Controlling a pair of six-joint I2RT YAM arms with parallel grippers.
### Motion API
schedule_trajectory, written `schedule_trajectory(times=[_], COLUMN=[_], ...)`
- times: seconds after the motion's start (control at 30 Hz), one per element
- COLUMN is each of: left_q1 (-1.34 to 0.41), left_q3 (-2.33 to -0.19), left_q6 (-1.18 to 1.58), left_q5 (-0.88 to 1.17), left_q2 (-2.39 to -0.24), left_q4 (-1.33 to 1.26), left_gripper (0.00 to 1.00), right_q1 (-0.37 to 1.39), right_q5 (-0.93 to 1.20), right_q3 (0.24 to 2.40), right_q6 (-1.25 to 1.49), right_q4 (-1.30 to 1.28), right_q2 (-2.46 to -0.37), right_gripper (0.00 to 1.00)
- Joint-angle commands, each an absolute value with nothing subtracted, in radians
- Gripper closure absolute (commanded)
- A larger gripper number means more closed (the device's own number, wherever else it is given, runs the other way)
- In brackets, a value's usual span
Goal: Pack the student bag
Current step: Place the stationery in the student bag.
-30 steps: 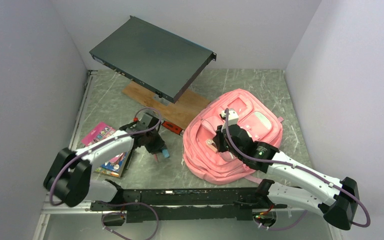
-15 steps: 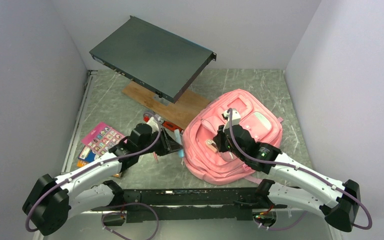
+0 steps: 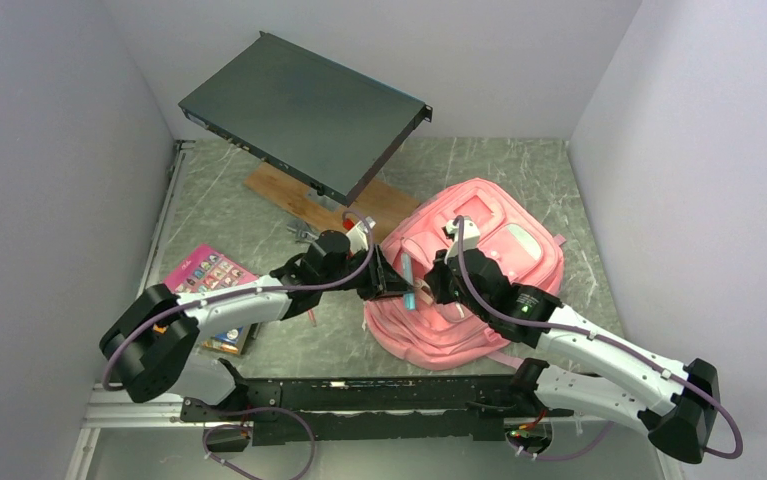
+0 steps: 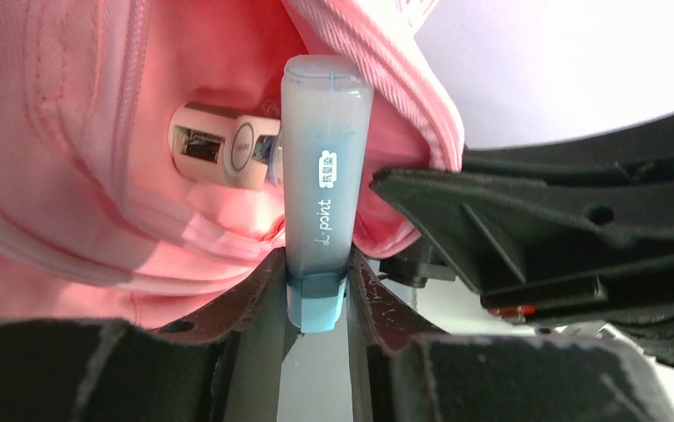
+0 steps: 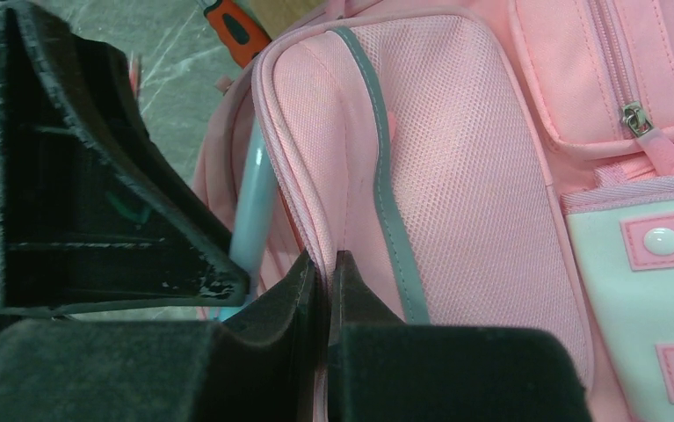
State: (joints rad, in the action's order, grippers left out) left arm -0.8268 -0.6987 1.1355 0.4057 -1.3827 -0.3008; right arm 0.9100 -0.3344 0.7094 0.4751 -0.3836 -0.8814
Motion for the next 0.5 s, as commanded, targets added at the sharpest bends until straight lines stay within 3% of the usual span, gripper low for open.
schedule_trajectory(times=[0.0,0.27,0.47], left_q1=[-0.834,-0.838,-0.856], left_q3=[-0.749,-0.824,-0.744], left_q6=[1.235,1.350,1.465], left_q5=[0.409,0.363,0.176], left_q2=[-1.428,-1.562,-1.591], left_q4=[-0.377,-0.393,-0.610], left_gripper=[1.00,1.00,1.00], right_q1=[0.913,0.914,0.914], right_q5=[-0.304,-0.288,-0.274], right_q3=[0.736,0.730,0.711], right_q6=[0.500,0.495,0.506], right_q4=[-0.244,-0.233,-0.234], right_q2=[-0.847,-0.845,-0.820], right_gripper=[1.00,1.00,1.00])
